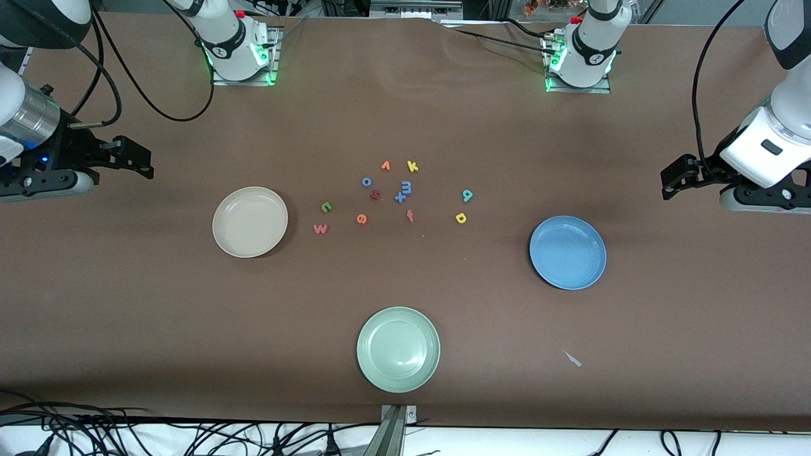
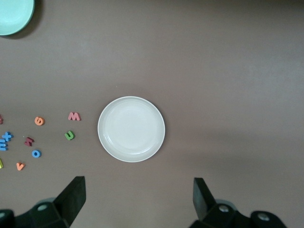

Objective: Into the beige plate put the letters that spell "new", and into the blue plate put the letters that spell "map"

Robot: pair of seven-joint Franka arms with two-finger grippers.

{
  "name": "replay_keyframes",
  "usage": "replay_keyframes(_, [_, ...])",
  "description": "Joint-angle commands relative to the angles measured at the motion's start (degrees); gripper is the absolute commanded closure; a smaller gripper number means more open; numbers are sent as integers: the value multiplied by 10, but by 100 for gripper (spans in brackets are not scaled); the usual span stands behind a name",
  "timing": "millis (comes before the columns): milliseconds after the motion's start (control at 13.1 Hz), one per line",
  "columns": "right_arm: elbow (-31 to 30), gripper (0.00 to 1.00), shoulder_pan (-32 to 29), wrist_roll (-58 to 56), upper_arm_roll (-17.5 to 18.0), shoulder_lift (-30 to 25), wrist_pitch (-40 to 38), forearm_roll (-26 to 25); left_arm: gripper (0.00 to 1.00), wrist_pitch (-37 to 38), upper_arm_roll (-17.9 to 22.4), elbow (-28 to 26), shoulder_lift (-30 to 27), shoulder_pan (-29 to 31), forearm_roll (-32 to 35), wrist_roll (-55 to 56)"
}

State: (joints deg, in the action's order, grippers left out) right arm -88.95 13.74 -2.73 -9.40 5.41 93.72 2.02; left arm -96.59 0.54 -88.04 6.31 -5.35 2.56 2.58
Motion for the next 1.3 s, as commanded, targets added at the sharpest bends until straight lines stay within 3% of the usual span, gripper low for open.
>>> replay_keyframes(0, [17,0,1,-7,4,-8,-11,8,0,4,2,1,-4,1,-12,-6])
replay_keyframes(1219, [7,0,4,-51,12,19,-52,-2,0,11,-2,1,7,-4,-9,-13])
